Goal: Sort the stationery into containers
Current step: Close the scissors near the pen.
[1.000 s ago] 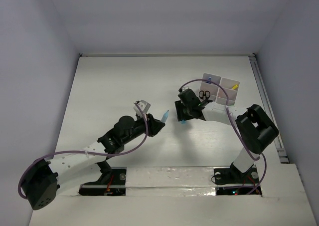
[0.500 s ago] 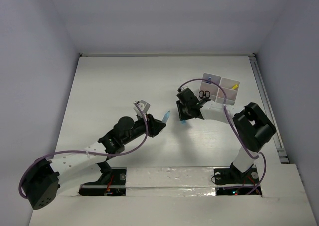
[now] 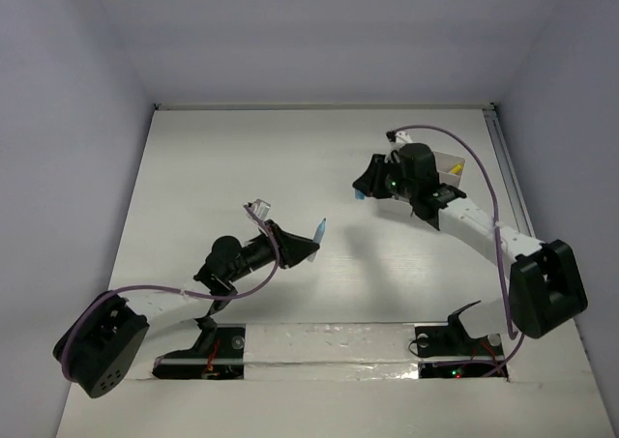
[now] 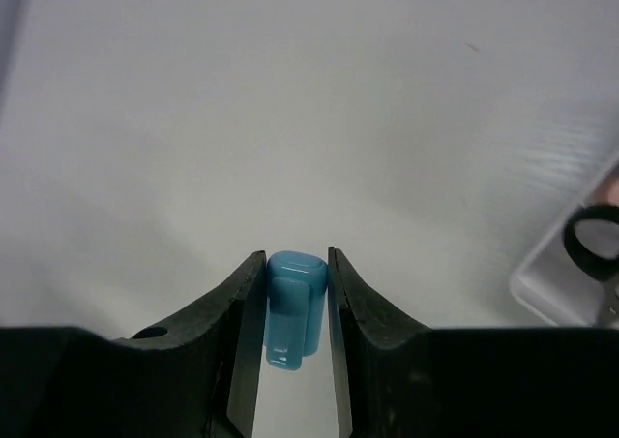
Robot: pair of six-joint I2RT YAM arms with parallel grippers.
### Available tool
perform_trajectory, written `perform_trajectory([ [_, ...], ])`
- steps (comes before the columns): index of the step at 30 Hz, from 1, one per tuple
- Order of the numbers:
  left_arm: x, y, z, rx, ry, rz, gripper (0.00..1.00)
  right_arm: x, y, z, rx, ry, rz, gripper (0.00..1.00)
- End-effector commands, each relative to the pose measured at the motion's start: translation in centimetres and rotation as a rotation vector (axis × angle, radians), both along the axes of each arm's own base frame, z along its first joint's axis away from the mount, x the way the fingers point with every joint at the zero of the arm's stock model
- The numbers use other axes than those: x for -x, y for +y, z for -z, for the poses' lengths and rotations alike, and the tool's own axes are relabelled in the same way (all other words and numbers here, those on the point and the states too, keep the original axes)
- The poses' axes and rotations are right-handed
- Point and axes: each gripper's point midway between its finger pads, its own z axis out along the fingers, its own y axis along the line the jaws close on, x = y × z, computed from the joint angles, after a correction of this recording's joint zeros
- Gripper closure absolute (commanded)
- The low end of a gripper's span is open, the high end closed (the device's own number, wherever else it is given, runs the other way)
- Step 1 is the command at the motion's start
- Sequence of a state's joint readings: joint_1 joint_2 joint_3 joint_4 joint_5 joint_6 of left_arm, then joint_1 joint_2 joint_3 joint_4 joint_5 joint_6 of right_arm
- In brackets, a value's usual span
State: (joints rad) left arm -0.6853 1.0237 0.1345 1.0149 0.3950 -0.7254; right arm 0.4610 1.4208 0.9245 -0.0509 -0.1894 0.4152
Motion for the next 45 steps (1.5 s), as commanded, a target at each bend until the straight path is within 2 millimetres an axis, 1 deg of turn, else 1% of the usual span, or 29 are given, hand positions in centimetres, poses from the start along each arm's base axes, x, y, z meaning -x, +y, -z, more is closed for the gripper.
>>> perform_trajectory([
  [1,2.2,-0.4,-6.3,0.242,-0.119,0.121,1.00,1.1,4.1,-8.0,-0.287,-0.159,-0.175,0.91],
  [2,2.5,-0.4,-6.2,0.258,-0.108,0.131,1.00,1.4,4.8,-9.8,-0.340,-0.199,-0.216,0.90],
  [4,3.0,-0.1,-7.2,0.323,-0.108,0.155,1.00,1.7,5.2,-12.1,-0.429,-0.218,-0.221,0.90],
  [5,2.9,0.0,-7.2,0.333,-0.100,0.156,1.00,1.9,5.6,-13.9,-0.482,-0.268,-0.248,0.90],
  [6,3.1,0.0,-7.4,0.350,-0.098,0.168,1.00,2.1,5.8,-14.7,-0.522,-0.277,-0.254,0.90],
  [7,3.3,0.3,-8.5,0.390,-0.134,0.174,1.00,2.5,6.0,-15.5,-0.589,-0.257,-0.257,0.90],
  [8,3.4,0.1,-8.1,0.405,-0.090,0.191,1.00,2.9,6.2,-16.5,-0.641,-0.296,-0.290,0.90],
  [9,3.3,0.4,-8.5,0.426,-0.092,0.191,1.00,3.3,6.4,-16.9,-0.678,-0.292,-0.303,0.90],
  [10,3.6,0.5,-9.1,0.458,-0.112,0.209,1.00,3.6,6.6,-16.4,-0.729,-0.243,-0.304,0.90],
  [11,3.5,0.6,-9.5,0.483,-0.097,0.215,1.00,4.1,6.5,-17.5,-0.772,-0.288,-0.332,0.89],
  [13,3.9,0.7,-10.3,0.517,-0.123,0.237,1.00,4.3,6.4,-17.5,-0.819,-0.274,-0.319,0.89],
  [14,3.5,0.5,-10.2,0.520,-0.112,0.237,1.00,4.3,6.1,-17.8,-0.834,-0.301,-0.311,0.89],
  [15,3.5,0.4,-10.3,0.526,-0.108,0.244,1.00,4.4,6.0,-17.2,-0.837,-0.292,-0.303,0.89],
  [16,3.4,0.3,-10.4,0.524,-0.111,0.248,1.00,4.8,6.3,-17.1,-0.853,-0.278,-0.311,0.89],
  [17,3.3,0.2,-10.7,0.530,-0.123,0.249,1.00,5.1,6.2,-17.5,-0.871,-0.298,-0.322,0.89],
  [18,3.2,0.2,-10.9,0.530,-0.132,0.249,1.00,5.5,6.5,-16.9,-0.878,-0.281,-0.329,0.89],
  [20,3.0,0.0,-11.4,0.522,-0.150,0.247,1.00,5.9,6.8,-16.9,-0.896,-0.273,-0.345,0.88],
  [21,2.8,-0.1,-11.3,0.508,-0.152,0.239,1.00,5.8,6.9,-16.6,-0.897,-0.267,-0.344,0.88],
  [22,2.3,-0.4,-10.8,0.473,-0.149,0.220,1.00,5.6,7.0,-16.2,-0.898,-0.254,-0.340,0.88],
  [23,2.4,-0.2,-11.9,0.479,-0.187,0.213,1.00,5.9,7.3,-16.3,-0.906,-0.256,-0.355,0.88],
  [24,2.2,-0.2,-11.9,0.463,-0.196,0.202,1.00,5.9,7.4,-16.1,-0.909,-0.251,-0.352,0.88],
  [25,1.5,-0.5,-11.2,0.414,-0.190,0.175,1.00,5.7,7.5,-15.7,-0.910,-0.240,-0.351,0.88],
  [26,1.6,-0.1,-12.4,0.425,-0.229,0.159,1.00,5.7,7.5,-15.8,-0.914,-0.248,-0.354,0.88],
  [27,1.5,0.0,-12.4,0.415,-0.233,0.148,1.00,5.7,7.5,-15.6,-0.915,-0.243,-0.354,0.88],
  [28,1.0,-0.2,-11.5,0.384,-0.201,0.131,1.00,5.6,7.6,-15.5,-0.919,-0.238,-0.352,0.88],
  [29,1.3,0.2,-12.8,0.400,-0.250,0.123,1.00,5.5,7.6,-15.2,-0.919,-0.237,-0.350,0.88],
  [36,1.7,0.2,-12.9,0.422,-0.234,0.140,1.00,6.1,8.4,-15.2,-0.955,-0.223,-0.385,0.88],
  [37,1.6,0.2,-12.9,0.420,-0.234,0.140,1.00,6.5,8.7,-15.1,-0.956,-0.217,-0.395,0.88],
  [45,1.0,0.2,-12.8,0.407,-0.238,0.123,1.00,7.1,8.6,-15.2,-0.964,-0.225,-0.395,0.88],
])
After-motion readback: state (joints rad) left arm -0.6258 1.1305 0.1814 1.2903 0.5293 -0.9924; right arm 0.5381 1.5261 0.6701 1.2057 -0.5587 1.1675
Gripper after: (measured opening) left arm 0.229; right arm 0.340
